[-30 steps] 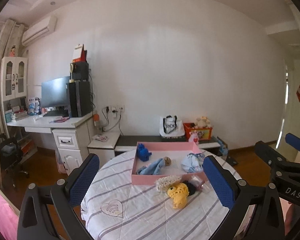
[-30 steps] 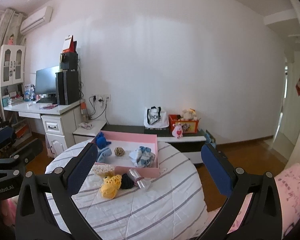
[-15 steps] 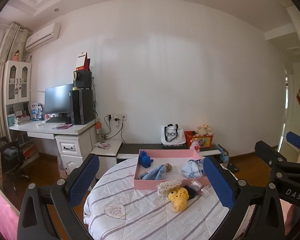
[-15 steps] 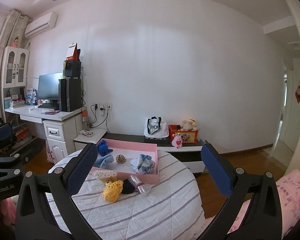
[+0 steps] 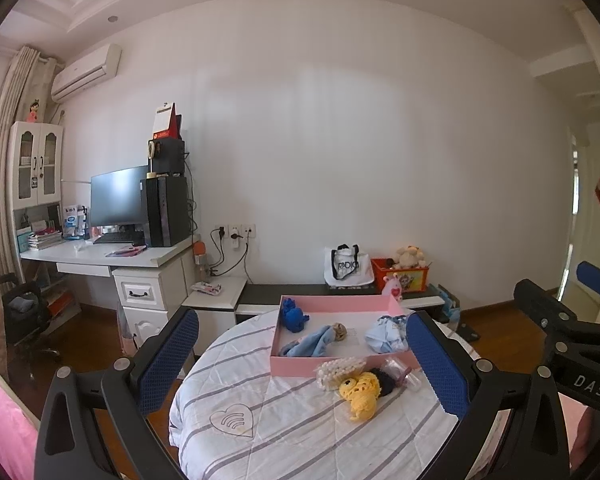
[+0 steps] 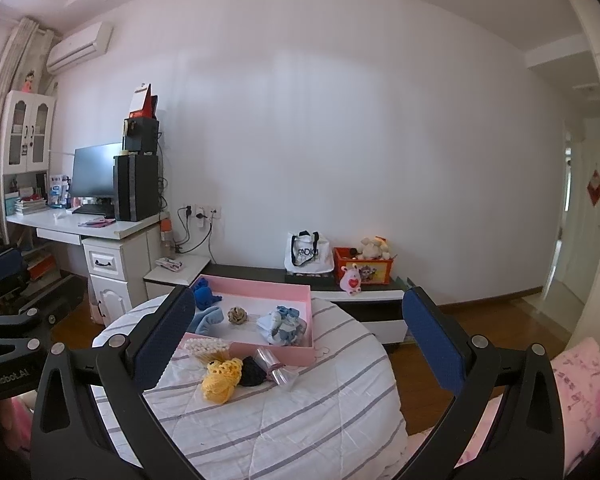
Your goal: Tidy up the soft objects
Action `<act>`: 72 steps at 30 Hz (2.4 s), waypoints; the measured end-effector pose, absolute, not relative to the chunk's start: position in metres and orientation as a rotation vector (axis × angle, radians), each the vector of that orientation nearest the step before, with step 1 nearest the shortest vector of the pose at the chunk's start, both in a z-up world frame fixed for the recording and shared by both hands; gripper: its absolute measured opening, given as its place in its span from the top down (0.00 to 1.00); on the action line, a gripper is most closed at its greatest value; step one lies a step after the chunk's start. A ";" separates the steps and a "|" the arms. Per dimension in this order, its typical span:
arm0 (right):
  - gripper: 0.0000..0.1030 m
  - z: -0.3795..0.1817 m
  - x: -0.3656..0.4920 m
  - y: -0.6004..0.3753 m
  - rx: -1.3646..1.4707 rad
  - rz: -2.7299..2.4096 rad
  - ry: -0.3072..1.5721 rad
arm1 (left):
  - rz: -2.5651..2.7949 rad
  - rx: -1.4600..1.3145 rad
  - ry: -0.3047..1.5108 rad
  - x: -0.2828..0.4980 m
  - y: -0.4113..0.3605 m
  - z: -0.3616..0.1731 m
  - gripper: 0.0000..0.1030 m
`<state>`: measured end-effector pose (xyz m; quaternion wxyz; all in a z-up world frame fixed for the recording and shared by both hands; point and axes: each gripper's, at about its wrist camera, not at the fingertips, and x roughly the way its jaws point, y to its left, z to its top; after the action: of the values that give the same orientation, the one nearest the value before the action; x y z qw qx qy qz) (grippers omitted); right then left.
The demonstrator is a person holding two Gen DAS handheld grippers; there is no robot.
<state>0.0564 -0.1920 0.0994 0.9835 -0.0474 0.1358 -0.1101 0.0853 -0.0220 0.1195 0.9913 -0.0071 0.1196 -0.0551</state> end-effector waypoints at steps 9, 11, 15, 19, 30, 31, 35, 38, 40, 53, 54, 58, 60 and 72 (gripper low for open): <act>0.00 0.097 0.059 -0.193 -0.095 -0.228 0.282 | -0.113 -0.009 0.256 0.090 -0.020 0.116 0.00; 0.00 0.096 0.060 -0.193 -0.097 -0.230 0.287 | -0.112 -0.008 0.257 0.090 -0.020 0.116 0.00; 0.00 0.094 0.063 -0.194 -0.096 -0.230 0.297 | -0.112 -0.003 0.266 0.092 -0.019 0.115 0.00; 0.00 0.090 0.068 -0.194 -0.100 -0.230 0.314 | -0.111 -0.006 0.284 0.097 -0.017 0.112 0.00; 0.00 0.067 0.099 -0.192 -0.117 -0.229 0.425 | -0.112 -0.009 0.388 0.130 -0.010 0.097 0.00; 0.00 0.063 0.104 -0.192 -0.119 -0.225 0.441 | -0.112 -0.010 0.403 0.135 -0.009 0.095 0.00; 0.00 0.047 0.122 -0.190 -0.122 -0.205 0.504 | -0.100 -0.007 0.470 0.157 -0.007 0.085 0.00; 0.00 0.034 0.137 -0.188 -0.123 -0.197 0.555 | -0.091 -0.010 0.527 0.176 -0.005 0.077 0.00; 0.00 0.026 0.147 -0.185 -0.130 -0.197 0.585 | -0.085 -0.016 0.564 0.192 -0.002 0.070 0.00; 0.00 -0.037 0.208 -0.174 -0.101 -0.144 0.791 | 0.010 -0.032 0.726 0.264 0.025 0.028 0.00; 0.00 -0.041 0.213 -0.172 -0.097 -0.140 0.805 | 0.013 -0.032 0.732 0.268 0.026 0.025 0.00; 0.00 -0.063 0.235 -0.165 -0.087 -0.118 0.875 | 0.020 -0.037 0.762 0.285 0.032 0.013 0.00; 0.00 -0.070 0.242 -0.162 -0.087 -0.114 0.898 | 0.023 -0.037 0.773 0.292 0.035 0.006 0.00; 0.00 -0.103 0.266 -0.151 -0.071 -0.085 0.986 | 0.040 -0.048 0.825 0.312 0.058 -0.024 0.00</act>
<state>0.2658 -0.1513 -0.1033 0.8793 -0.0342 0.4732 -0.0407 0.3116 0.0580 -0.0235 0.9157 -0.0233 0.4006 0.0197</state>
